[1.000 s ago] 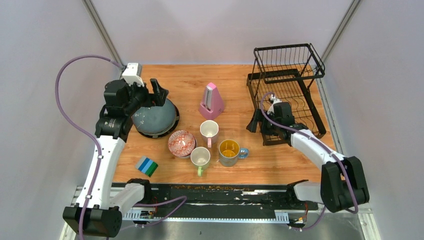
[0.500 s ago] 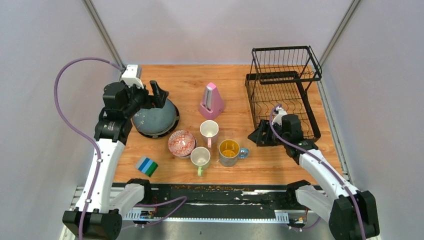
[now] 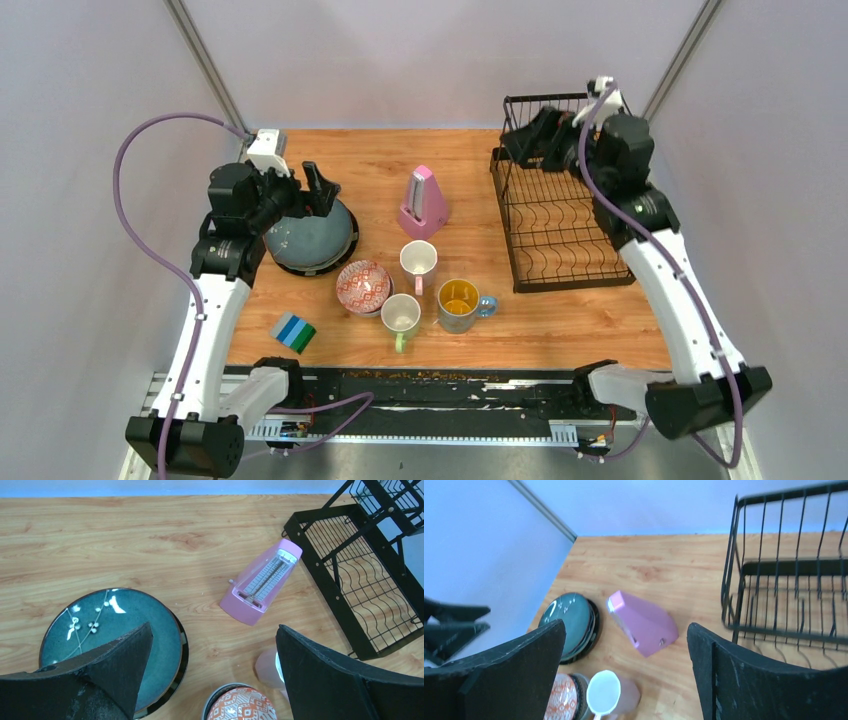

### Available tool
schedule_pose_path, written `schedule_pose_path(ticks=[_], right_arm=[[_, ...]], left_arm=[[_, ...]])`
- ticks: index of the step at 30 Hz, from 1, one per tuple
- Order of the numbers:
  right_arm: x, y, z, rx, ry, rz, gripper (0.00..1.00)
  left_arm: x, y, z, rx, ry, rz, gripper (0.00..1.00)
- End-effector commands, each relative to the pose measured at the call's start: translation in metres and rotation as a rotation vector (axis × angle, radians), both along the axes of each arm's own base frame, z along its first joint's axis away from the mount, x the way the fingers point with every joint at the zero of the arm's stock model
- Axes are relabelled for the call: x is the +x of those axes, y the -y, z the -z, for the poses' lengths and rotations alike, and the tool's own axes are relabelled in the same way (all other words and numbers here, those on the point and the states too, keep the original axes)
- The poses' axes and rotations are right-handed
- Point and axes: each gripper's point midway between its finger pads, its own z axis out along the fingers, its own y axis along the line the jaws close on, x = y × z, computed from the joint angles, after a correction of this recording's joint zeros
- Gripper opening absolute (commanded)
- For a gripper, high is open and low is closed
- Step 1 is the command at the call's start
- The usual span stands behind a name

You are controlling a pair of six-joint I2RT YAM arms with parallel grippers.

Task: Load the mixed dishes into the dish rack
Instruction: Move the dish rack to the center of the board.

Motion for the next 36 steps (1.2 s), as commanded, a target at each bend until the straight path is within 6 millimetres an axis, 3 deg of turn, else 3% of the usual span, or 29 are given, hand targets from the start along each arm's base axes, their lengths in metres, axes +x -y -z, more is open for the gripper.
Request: schedule_pose_path(ticks=[1, 8, 14, 20, 29, 32, 36], right_arm=[[0.056, 0.01, -0.013, -0.016, -0.028, 0.088, 0.93], [0.128, -0.005, 0.0, -0.005, -0.104, 0.014, 0.92], [0.156, -0.016, 0.027, -0.057, -0.169, -0.058, 0.92], [0.148, -0.035, 0.037, -0.056, -0.181, -0.192, 0.93], [0.102, -0.081, 0.031, -0.182, -0.066, -0.406, 0.92], [0.103, -0.078, 0.023, -0.216, -0.039, -0.344, 0.94], [0.119, -0.048, -0.004, -0.273, 0.001, -0.138, 0.97]], left_arm=[[0.003, -0.001, 0.0, 0.024, 0.023, 0.013, 1.0], [0.003, 0.015, 0.013, 0.004, -0.047, 0.115, 1.0], [0.003, 0.024, 0.023, -0.003, -0.099, 0.168, 1.0], [0.0, 0.029, 0.031, -0.017, -0.12, 0.201, 1.0], [0.0, 0.034, 0.041, -0.019, -0.156, 0.229, 1.0], [0.0, 0.034, 0.042, -0.018, -0.158, 0.228, 1.0], [0.0, 0.032, 0.042, -0.015, -0.16, 0.217, 1.0]])
